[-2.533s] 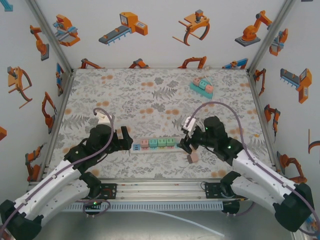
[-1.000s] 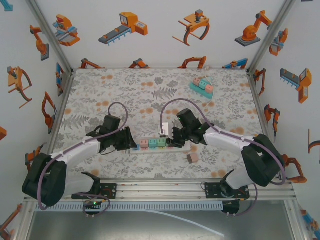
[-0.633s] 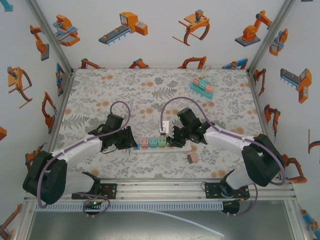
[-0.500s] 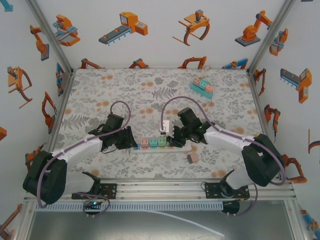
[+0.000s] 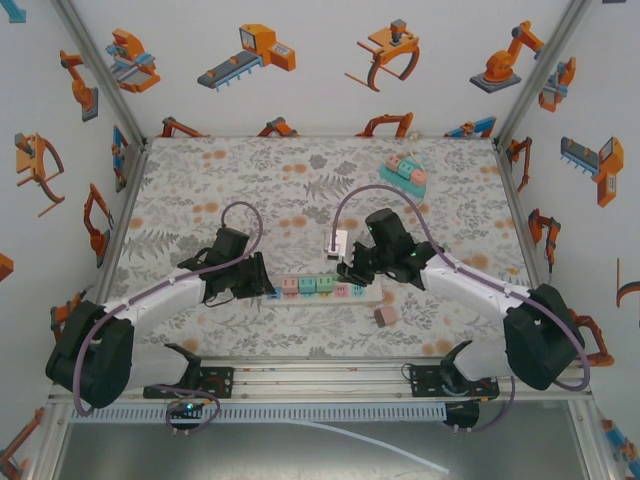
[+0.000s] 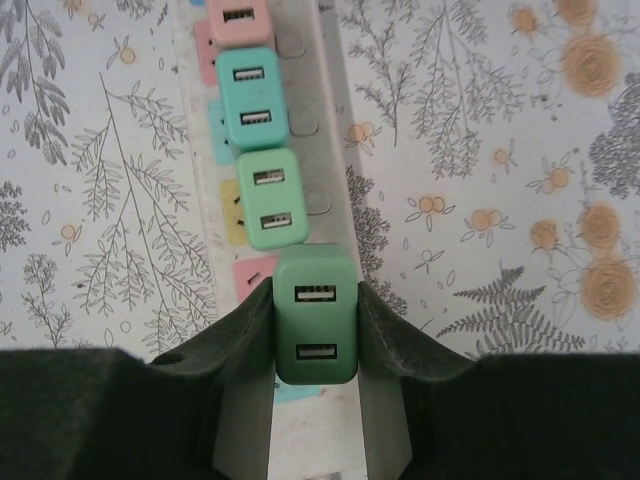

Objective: Pull the plug off the socket

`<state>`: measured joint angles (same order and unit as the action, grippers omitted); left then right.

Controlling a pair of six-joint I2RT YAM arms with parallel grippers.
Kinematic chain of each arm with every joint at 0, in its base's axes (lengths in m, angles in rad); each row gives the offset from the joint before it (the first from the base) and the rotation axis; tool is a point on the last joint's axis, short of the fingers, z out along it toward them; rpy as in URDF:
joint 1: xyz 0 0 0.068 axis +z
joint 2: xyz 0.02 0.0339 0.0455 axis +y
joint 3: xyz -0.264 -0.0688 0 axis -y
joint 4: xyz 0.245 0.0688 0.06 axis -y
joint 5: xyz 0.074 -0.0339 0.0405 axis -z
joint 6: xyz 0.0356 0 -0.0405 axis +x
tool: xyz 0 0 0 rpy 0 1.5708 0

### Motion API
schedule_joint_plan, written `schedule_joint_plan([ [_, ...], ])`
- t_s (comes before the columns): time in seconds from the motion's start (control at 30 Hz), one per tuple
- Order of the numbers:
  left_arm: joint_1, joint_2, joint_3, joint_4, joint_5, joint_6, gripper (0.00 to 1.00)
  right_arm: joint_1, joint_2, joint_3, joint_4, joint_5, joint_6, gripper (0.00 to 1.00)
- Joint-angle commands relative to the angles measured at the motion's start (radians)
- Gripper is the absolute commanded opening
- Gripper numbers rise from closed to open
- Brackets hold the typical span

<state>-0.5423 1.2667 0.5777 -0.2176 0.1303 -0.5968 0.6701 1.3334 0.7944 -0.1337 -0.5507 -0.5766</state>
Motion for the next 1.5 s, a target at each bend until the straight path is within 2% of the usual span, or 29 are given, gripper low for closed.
schedule_joint_plan([
  [0.0,-0.006,0.032,-0.05,-0.101,-0.083,0.008,0.4,-0.004,-0.057,-0.002,0.076,-0.031,0.077,0.17],
  [0.13,-0.006,-0.012,-0.053,-0.085,-0.033,-0.021,0.4,-0.004,-0.11,-0.003,0.125,0.117,0.393,0.14],
  [0.27,-0.005,-0.066,-0.043,-0.101,-0.026,-0.035,0.43,-0.004,-0.159,0.017,0.051,0.28,0.742,0.11],
  [0.53,-0.007,-0.228,-0.011,-0.155,-0.025,-0.035,0.58,-0.004,-0.366,-0.119,0.003,0.404,1.221,0.12],
  [0.67,-0.024,-0.346,-0.004,-0.156,0.02,-0.007,0.61,0.004,-0.476,-0.204,-0.034,0.441,1.389,0.11],
  [0.9,-0.156,-0.535,-0.015,-0.043,0.171,0.079,0.73,0.135,-0.584,-0.345,-0.058,0.568,1.545,0.11],
  [1.13,-0.3,-0.6,-0.018,-0.021,0.242,0.164,0.83,0.251,-0.489,-0.423,0.065,0.649,1.624,0.12],
  [1.27,-0.346,-0.589,-0.01,-0.028,0.217,0.192,0.91,0.295,-0.376,-0.439,0.193,0.683,1.652,0.15],
  [1.43,-0.355,-0.568,0.003,-0.043,0.177,0.213,1.0,0.315,-0.268,-0.442,0.248,0.697,1.657,0.19],
  [1.47,-0.355,-0.564,0.004,-0.044,0.173,0.215,0.99,0.317,-0.257,-0.445,0.252,0.698,1.658,0.2],
])
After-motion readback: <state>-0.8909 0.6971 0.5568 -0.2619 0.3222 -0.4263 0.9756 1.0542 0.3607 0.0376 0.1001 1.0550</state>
